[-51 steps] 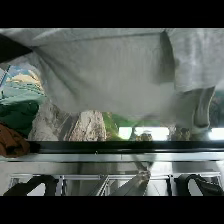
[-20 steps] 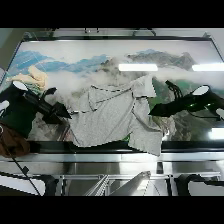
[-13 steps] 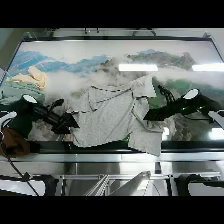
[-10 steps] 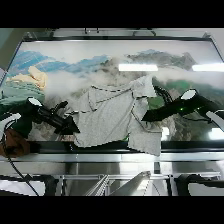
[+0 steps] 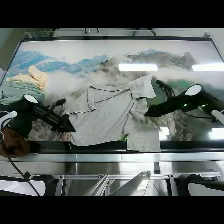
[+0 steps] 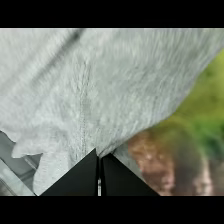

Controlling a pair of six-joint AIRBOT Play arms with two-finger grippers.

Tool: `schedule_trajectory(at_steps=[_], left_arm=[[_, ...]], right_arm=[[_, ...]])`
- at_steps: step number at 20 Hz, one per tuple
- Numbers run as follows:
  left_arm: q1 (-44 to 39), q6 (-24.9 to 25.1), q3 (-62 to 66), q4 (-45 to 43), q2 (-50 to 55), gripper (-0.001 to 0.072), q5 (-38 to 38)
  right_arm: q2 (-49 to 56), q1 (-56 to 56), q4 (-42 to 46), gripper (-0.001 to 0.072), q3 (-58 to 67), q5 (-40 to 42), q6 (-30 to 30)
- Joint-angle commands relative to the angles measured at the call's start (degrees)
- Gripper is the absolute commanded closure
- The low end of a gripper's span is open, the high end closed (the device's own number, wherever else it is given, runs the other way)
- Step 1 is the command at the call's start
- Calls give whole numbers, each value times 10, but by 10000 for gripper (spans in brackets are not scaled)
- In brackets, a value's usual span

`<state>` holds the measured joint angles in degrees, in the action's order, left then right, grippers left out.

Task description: Fold the shirts.

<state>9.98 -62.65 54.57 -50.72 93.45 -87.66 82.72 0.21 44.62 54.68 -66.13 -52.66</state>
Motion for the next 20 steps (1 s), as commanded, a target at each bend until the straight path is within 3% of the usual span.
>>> schedule_trajectory(at_steps=[1,4,6,9,13,16,18,20], left_arm=[[42,0,63,47,-37,688,-129],[79,0,80,55,-105,688,-138],[99,1,80,73,-141,684,-150],[133,33,82,248,-208,681,-178],[151,41,153,508,-314,680,-188],[165,39,264,576,-367,679,-178],[175,28,300,530,-386,678,-152],[167,11,297,455,-385,678,-138]], right_arm=[[-67,-58,-3,696,65,-28,-38],[-128,-161,-6,695,108,-35,-76],[-160,-216,-76,696,108,-89,-56],[-226,-250,-262,695,108,-170,3],[-378,-251,-461,694,110,-125,83],[-485,-251,-422,694,143,7,124],[-520,-251,-359,694,166,77,124],[-509,-250,-337,694,169,73,124]])
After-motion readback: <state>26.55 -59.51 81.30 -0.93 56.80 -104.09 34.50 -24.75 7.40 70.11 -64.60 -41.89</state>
